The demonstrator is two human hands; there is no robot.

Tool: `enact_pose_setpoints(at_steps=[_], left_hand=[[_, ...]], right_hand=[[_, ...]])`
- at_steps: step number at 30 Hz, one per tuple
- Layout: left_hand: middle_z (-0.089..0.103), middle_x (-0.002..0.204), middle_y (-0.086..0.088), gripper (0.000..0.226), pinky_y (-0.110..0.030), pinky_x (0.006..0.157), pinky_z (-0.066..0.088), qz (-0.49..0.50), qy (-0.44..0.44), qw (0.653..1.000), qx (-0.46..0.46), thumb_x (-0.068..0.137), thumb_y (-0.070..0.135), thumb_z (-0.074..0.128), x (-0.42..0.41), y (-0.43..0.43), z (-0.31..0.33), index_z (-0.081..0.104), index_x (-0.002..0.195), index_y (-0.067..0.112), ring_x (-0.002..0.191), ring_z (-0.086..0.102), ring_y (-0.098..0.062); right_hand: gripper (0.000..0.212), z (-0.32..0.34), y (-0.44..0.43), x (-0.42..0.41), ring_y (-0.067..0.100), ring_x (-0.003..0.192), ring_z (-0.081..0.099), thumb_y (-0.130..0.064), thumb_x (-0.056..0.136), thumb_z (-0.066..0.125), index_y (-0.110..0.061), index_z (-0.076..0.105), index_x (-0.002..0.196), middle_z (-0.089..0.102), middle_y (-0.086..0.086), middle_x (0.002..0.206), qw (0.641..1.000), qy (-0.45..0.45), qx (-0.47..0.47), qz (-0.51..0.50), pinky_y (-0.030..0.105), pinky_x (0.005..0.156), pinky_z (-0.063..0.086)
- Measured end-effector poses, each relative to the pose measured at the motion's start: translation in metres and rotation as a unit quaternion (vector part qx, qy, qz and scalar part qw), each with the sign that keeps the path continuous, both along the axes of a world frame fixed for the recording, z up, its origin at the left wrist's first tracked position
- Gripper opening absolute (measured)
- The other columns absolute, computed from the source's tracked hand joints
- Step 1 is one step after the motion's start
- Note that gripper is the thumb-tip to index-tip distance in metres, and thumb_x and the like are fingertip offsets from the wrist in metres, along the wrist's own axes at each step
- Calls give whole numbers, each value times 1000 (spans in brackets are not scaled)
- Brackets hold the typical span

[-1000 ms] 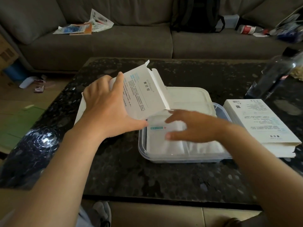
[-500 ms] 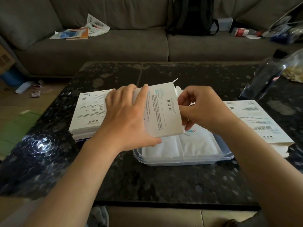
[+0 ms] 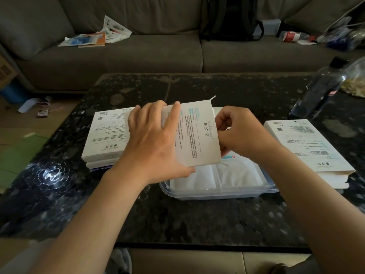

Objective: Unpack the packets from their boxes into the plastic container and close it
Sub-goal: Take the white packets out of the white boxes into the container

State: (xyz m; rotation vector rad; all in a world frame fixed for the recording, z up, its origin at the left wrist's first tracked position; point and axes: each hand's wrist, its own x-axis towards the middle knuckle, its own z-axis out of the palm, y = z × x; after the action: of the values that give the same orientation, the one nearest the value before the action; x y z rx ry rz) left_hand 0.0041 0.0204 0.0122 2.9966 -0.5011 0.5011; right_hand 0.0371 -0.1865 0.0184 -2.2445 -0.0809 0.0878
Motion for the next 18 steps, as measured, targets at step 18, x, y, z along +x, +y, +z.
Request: enact_pose_setpoints(at_steps=[18], left_hand=[[34,143,-15,128,-58,117,17,1,-8,1000,11,48,80,65,1,2,-2,24,150,14,134,32,-36]], right_hand=[[13,-8,3,1,-4,62,71,-2,93,69,-8,70,104,70,-11,86,998,15,49,36,16,45,52]])
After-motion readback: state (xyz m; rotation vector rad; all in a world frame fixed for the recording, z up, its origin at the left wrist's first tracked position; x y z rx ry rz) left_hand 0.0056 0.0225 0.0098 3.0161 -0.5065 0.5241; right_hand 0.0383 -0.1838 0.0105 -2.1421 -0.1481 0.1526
